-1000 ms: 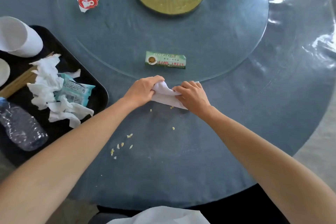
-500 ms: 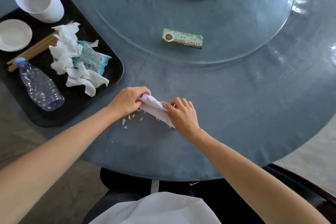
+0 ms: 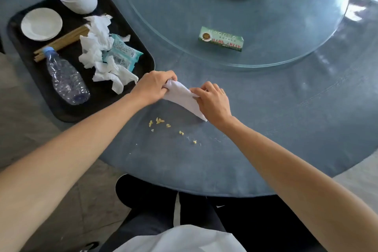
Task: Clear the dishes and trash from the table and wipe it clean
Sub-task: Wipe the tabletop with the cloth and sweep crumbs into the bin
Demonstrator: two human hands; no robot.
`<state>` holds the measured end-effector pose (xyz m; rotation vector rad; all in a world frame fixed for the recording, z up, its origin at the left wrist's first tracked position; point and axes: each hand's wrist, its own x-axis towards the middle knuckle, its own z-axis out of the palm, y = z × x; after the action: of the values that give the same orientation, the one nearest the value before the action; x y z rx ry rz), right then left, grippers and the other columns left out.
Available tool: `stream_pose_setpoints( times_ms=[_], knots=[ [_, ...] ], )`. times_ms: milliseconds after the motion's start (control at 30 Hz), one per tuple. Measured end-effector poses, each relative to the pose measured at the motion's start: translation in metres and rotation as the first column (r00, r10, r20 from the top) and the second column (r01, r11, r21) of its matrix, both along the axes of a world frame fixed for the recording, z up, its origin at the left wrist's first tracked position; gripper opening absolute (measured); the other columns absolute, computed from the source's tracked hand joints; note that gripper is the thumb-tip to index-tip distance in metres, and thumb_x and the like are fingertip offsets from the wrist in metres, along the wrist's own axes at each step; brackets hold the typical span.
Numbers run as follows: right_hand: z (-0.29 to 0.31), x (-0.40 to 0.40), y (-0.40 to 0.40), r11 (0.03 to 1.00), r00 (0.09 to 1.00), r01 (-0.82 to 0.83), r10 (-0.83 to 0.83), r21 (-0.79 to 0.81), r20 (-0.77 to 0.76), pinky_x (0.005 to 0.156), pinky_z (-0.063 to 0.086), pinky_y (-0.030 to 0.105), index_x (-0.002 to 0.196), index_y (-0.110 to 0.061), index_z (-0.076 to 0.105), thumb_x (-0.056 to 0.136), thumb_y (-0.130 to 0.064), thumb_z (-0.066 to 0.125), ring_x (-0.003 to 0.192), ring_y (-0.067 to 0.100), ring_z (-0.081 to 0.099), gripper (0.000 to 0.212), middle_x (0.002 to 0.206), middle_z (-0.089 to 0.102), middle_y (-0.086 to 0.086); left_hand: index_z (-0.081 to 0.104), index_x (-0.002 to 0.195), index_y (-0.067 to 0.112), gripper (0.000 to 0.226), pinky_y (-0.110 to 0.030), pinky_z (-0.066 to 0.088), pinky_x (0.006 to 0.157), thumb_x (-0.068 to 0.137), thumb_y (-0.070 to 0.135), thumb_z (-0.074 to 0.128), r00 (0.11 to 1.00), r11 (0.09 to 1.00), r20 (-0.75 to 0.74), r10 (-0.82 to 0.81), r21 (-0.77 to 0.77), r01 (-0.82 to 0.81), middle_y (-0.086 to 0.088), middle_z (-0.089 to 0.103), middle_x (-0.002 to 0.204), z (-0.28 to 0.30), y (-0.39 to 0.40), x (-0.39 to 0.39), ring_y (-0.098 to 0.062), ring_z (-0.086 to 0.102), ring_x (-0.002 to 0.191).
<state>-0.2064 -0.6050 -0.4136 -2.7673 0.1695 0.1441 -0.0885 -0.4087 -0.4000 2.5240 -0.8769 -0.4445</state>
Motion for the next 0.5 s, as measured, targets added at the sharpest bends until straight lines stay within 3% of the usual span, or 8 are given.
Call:
stream_pose_setpoints(
  times_ms=[100,233,367,433,500],
  knots=[
    [-0.011,-0.006,0.016,0.996,0.995,-0.087,0.087,-0.015,-0.049,0.087,0.043,0.043,0.127,-0.029,0.073,0.101,-0.011,0.055,0.103,0.035,0.056,0.036,0.114,0.062,0.009,0.065,0.111,0.017,0.038,-0.037,0.047,0.069,0.077,-0.001,0.061,0.998,0.998,-0.05,0.046,0.049,-0.044,-0.005,0.062,0.08,-0.011,0.02,-0.015,-0.039,0.064,0.082],
    [-0.02,-0.046,0.039,0.989,0.99,-0.142,0.141,0.031,0.016,0.067,0.045,0.045,0.109,-0.019,0.081,0.085,0.007,0.067,0.08,0.039,0.06,0.038,0.096,0.067,0.015,0.062,0.112,0.019,0.041,-0.034,0.043,0.069,0.075,0.002,0.065,0.985,0.994,-0.146,0.087,0.085,-0.075,-0.006,0.07,0.088,-0.023,0.054,-0.048,-0.035,0.064,0.084],
    [-0.012,-0.054,0.04,0.978,0.978,-0.205,0.207,0.03,-0.043,0.081,0.046,0.046,0.127,-0.025,0.073,0.098,-0.004,0.06,0.095,0.037,0.059,0.038,0.111,0.066,0.01,0.065,0.112,0.022,0.042,-0.036,0.049,0.071,0.075,0.001,0.064,0.967,0.994,-0.236,0.095,0.078,-0.079,-0.004,0.069,0.089,-0.016,0.062,-0.055,-0.031,0.065,0.085],
    [-0.003,-0.043,0.032,0.982,0.981,-0.189,0.189,0.012,-0.047,0.086,0.042,0.042,0.136,-0.028,0.067,0.104,-0.018,0.057,0.102,0.035,0.058,0.035,0.117,0.066,0.007,0.067,0.115,0.019,0.043,-0.04,0.054,0.079,0.077,0.001,0.068,0.972,0.995,-0.215,0.097,-0.003,-0.1,-0.006,0.072,0.099,-0.01,0.057,-0.045,-0.029,0.066,0.09],
    [0.004,-0.028,0.019,0.994,0.994,-0.108,0.109,0.018,-0.03,0.087,0.038,0.041,0.136,-0.025,0.067,0.104,-0.026,0.059,0.106,0.035,0.06,0.033,0.117,0.069,0.006,0.068,0.123,0.015,0.045,-0.034,0.053,0.086,0.08,0.004,0.074,0.976,0.993,-0.2,0.086,-0.064,-0.1,-0.008,0.072,0.112,-0.004,0.048,-0.033,-0.026,0.066,0.098]
  ],
)
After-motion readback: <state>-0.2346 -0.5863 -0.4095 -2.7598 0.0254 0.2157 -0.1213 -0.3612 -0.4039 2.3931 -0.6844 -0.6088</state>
